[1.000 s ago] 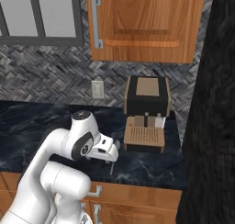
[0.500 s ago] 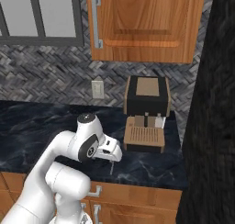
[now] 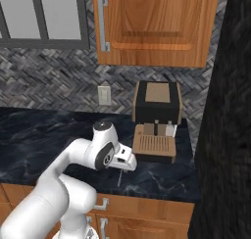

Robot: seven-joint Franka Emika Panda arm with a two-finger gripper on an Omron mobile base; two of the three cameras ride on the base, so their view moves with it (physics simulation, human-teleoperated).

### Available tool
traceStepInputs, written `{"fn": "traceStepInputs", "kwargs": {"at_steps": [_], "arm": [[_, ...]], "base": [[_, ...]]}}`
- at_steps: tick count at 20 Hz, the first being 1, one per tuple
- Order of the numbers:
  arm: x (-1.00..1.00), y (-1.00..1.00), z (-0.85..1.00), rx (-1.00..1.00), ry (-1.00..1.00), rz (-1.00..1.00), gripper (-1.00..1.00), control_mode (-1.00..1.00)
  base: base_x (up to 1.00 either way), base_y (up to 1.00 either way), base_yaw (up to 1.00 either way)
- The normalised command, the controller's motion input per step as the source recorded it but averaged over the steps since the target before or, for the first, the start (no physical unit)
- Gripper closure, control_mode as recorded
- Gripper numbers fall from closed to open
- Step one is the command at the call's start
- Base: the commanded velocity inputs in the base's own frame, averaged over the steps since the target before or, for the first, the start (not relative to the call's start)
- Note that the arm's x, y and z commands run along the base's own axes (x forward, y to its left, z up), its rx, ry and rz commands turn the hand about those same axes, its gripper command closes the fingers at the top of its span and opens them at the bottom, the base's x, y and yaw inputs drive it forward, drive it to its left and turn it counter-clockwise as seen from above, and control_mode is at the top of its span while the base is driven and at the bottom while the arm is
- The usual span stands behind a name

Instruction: Take the fork and place it on the left side of the plate. Then take the spoon and place it on the right side of the plate. Make sure they're directly next to the plate.

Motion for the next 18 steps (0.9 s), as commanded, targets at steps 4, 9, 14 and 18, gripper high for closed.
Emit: {"fn": "traceStepInputs", "kwargs": {"at_steps": [4,9,14,18], "arm": [[0.04,0.0,-0.45,-0.02,-0.01,0.0,-1.0,-1.0],[0.09,0.0,-0.36,0.0,-0.01,0.0,-1.0,-1.0],[0.1,0.05,-0.41,0.0,-0.02,0.0,-1.0,-1.0],[0.02,0.19,-0.5,-0.01,-0.04,0.0,-1.0,-1.0]], "base": [[0.0,0.0,0.0],[0.0,0.0,0.0],[0.0,0.0,0.0],[0.0,0.0,0.0]]}}
